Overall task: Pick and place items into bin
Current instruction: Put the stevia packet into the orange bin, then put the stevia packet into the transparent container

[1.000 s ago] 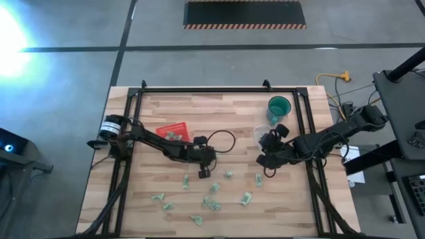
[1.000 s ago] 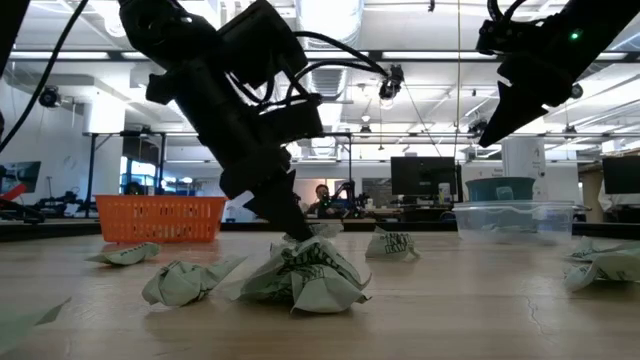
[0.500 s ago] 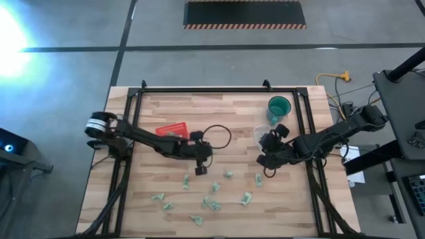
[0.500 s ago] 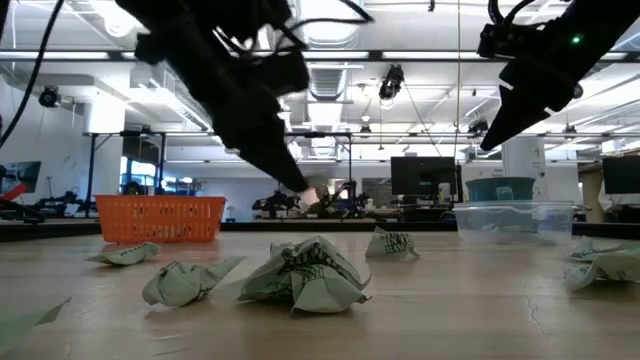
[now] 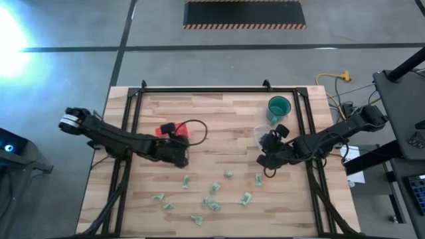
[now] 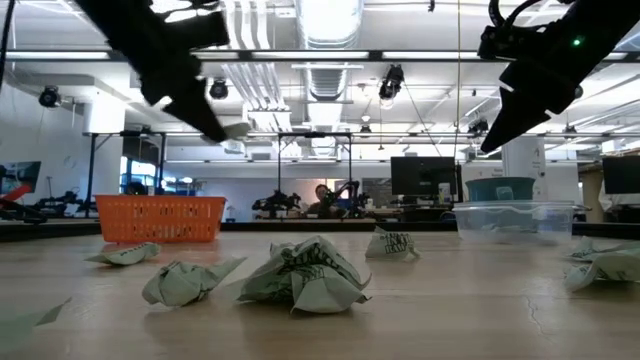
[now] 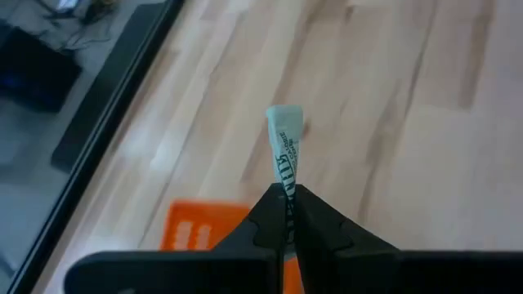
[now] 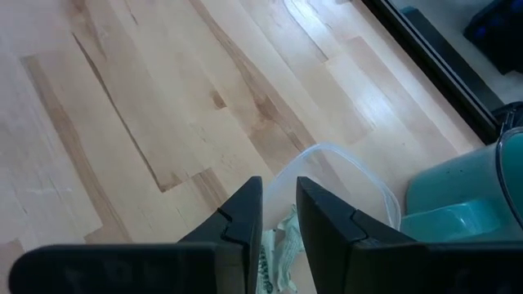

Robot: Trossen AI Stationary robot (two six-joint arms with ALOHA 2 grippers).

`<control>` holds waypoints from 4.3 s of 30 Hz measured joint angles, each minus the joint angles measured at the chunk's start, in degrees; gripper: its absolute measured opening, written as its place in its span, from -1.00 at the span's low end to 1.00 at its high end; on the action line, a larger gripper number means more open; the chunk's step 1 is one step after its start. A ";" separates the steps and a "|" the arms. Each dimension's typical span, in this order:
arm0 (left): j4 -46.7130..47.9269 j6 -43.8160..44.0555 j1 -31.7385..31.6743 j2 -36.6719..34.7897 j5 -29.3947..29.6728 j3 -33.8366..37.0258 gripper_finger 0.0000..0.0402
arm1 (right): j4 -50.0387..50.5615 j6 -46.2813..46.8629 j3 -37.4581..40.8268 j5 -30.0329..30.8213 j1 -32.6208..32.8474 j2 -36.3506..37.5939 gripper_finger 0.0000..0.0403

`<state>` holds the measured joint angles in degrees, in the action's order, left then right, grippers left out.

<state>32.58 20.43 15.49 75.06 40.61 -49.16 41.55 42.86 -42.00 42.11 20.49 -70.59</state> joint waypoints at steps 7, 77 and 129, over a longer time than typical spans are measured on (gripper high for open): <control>1.94 3.27 -0.04 -7.91 1.54 7.80 -1.00 | -0.21 0.01 0.02 -0.02 0.00 0.00 -0.66; 2.09 4.67 -0.13 -9.50 6.17 17.15 -0.56 | -54.84 -37.52 -2.63 -38.16 -5.38 -33.40 -0.12; 1.94 4.63 -0.15 -9.52 6.17 17.17 -0.56 | -0.69 -8.04 -3.33 -6.83 -2.75 -7.38 -0.96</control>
<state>34.52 25.06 15.33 65.54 46.78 -31.99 40.86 34.82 -45.33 35.28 17.74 -77.97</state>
